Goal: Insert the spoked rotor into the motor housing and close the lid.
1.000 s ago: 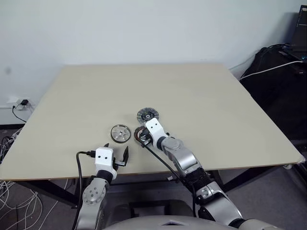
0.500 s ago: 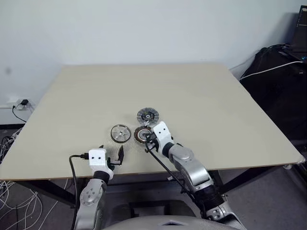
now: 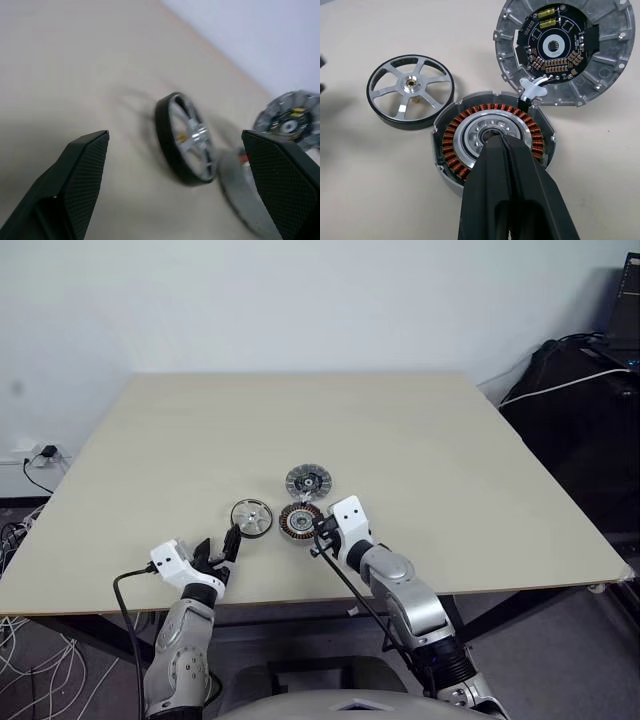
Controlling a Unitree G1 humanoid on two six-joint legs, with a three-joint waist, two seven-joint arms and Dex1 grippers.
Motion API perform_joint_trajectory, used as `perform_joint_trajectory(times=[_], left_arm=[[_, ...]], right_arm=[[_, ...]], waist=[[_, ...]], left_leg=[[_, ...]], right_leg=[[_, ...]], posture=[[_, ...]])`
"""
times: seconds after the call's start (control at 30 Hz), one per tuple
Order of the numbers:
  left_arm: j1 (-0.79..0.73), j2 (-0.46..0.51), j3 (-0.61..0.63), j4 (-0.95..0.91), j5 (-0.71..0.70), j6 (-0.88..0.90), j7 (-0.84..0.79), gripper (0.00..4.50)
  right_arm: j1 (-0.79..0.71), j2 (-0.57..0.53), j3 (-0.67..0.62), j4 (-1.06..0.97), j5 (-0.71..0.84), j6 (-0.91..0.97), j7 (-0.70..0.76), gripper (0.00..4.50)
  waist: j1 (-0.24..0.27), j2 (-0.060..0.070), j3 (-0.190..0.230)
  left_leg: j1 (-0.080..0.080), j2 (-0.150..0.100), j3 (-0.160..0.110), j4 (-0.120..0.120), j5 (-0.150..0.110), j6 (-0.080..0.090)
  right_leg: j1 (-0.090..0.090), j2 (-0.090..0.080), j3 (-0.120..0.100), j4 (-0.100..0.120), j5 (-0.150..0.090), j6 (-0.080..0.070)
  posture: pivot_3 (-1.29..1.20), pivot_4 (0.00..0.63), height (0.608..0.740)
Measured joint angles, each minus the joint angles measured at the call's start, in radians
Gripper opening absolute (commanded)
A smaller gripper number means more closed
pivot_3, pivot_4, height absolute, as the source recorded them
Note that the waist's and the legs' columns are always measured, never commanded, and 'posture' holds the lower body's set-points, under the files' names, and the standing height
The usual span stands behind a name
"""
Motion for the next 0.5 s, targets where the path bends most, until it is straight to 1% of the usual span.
perform_joint_trajectory(times=[0.13, 0.5], left_arm=[[-0.047, 0.003, 0.01, 0.021, -0.04, 0.061, -0.002, 4.5], [-0.089, 0.001, 0.019, 0.031, -0.05, 0.182, 0.047, 4.5]], right_arm=[[0.011, 0.002, -0.001, -0.026, 0.008, 0.001, 0.0, 0.04], [0.106, -0.034, 0.0, -0.2, 0.084, 0.024, 0.042, 0.04]], waist=[[0.0, 0.0, 0.0], [0.001, -0.002, 0.001]], left_leg=[[0.0, 0.0, -0.001, 0.0, 0.002, -0.003], [0.0, -0.001, -0.002, 0.0, 0.002, -0.003]], right_leg=[[0.0, 0.0, 0.0, 0.0, 0.0, 0.0], [0.001, 0.0, 0.0, -0.001, 0.0, 0.0]], posture=[[0.0, 0.0, 0.74], [0.0, 0.0, 0.74]])
